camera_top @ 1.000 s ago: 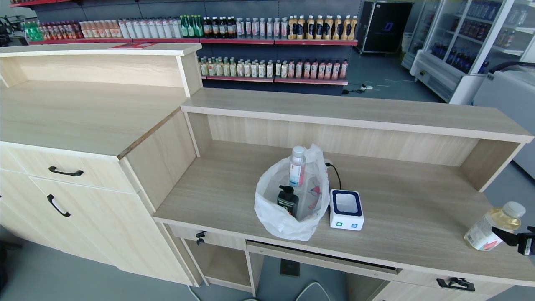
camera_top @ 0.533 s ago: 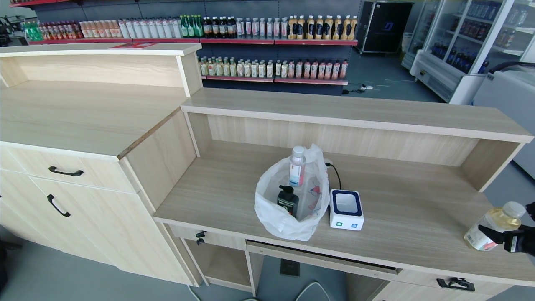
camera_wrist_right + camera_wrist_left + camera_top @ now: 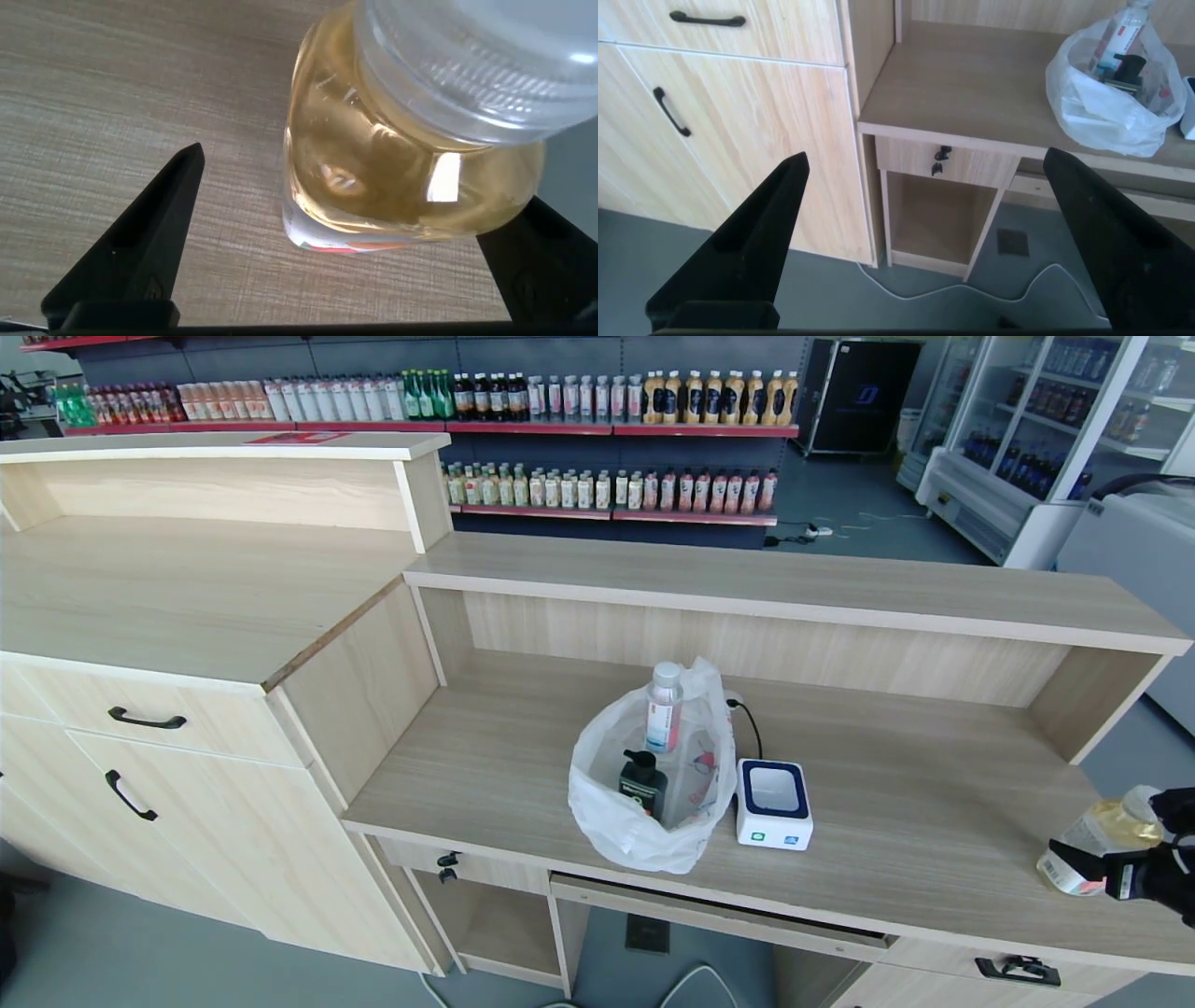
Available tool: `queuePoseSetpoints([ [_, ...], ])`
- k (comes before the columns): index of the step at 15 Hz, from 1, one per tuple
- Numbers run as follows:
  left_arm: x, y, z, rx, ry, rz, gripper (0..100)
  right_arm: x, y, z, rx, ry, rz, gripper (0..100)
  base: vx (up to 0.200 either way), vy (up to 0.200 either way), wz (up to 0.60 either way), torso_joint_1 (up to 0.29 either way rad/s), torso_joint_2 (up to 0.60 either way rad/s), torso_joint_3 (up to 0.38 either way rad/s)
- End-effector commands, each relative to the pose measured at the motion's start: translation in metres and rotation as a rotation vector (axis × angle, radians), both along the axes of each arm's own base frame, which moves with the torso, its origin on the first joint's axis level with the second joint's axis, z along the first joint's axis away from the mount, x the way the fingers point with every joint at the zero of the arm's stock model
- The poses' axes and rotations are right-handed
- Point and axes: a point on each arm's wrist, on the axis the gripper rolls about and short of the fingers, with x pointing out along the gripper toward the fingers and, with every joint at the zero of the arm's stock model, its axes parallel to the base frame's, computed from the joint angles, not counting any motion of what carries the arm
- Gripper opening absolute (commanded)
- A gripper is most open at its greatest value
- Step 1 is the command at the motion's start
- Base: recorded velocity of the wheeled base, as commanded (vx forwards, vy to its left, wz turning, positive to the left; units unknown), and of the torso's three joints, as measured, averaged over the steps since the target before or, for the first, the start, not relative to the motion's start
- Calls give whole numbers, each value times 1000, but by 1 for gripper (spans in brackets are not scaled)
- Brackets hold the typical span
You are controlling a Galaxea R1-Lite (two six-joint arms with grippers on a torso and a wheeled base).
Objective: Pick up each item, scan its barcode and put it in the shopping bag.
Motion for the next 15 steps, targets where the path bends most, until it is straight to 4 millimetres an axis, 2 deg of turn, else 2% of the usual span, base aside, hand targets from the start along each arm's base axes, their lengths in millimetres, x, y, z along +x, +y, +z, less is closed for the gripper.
queuePoseSetpoints([
  [1, 0, 0, 0, 0, 0, 0, 100, 3, 3, -6, 6, 7, 11, 100, 0, 0, 0, 0, 0, 0],
  [7, 0, 0, 0, 0, 0, 0, 100, 16, 2, -10, -15, -13, 31, 100, 0, 0, 0, 0, 0, 0],
  [8, 0, 0, 0, 0, 0, 0, 100, 18, 1, -9, -19, -18, 33, 0, 0, 0, 0, 0, 0, 0],
  [15, 0, 0, 0, 0, 0, 0, 100, 25, -6, -6, -65, -39, -6, 0, 0, 0, 0, 0, 0, 0],
])
